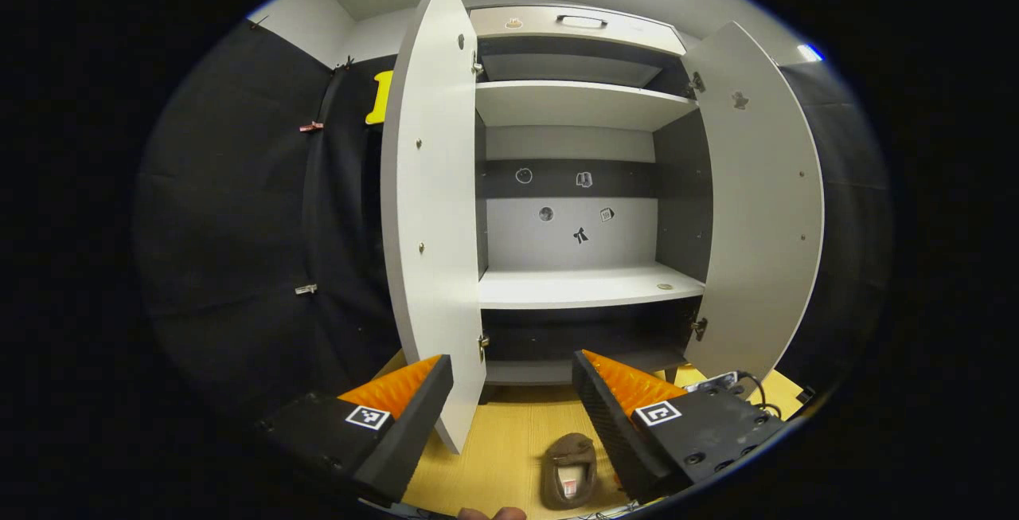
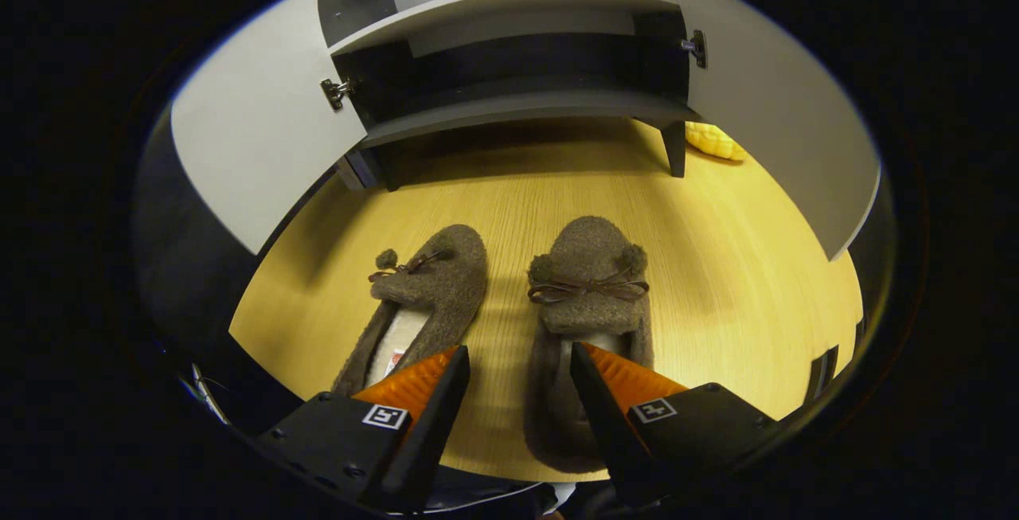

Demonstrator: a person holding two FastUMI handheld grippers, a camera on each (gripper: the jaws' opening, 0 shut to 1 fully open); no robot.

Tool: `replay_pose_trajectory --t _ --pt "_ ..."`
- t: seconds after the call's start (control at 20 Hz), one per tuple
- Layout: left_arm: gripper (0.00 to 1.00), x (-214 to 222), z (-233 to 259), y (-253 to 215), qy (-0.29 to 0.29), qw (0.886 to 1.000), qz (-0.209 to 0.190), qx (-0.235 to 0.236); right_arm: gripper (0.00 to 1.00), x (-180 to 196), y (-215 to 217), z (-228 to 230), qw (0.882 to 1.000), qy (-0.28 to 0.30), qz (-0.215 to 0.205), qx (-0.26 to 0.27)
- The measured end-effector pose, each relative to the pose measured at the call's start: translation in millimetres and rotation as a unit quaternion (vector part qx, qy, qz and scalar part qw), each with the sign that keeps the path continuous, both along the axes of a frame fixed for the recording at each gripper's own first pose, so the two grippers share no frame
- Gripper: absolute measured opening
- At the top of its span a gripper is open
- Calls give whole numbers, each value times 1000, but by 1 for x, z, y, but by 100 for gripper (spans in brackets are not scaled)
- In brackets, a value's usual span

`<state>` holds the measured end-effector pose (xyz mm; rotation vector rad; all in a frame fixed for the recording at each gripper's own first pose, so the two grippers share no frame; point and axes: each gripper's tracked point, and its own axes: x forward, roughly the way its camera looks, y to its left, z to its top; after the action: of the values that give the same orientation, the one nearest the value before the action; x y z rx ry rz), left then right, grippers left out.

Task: Grab one shoe with the right hand and put it into the shoe cabinet, grab the other shoe with the left hand and put it into the shoe cabinet; then close the right door with the right hand and the left door with the left hand.

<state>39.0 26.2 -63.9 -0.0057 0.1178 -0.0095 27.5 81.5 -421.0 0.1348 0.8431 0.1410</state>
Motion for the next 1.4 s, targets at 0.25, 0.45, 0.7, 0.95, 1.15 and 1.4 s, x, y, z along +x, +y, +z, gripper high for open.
replay_pose_trajectory --t 0.25,0.45,0.7,0.95,1.15,1.4 --pt "96 5 -4 3 6 1000 2 5 66 31 -7 -21 999 -9 -37 -29" --pt "96 5 -12 9 13 1000 7 9 18 46 -14 -24 998 -8 -66 -22" --pt "96 8 -20 10 19 1000 5 2 7 49 -19 8 998 -36 -55 -10" --pt "96 13 -21 3 17 1000 -4 -7 7 46 -29 83 996 -76 -54 11" --pt "96 15 -20 -5 13 1000 -14 -10 7 52 -37 155 992 -102 -66 27" --pt "96 16 -19 -13 12 1000 -22 -7 7 79 -38 242 988 -142 -63 23"
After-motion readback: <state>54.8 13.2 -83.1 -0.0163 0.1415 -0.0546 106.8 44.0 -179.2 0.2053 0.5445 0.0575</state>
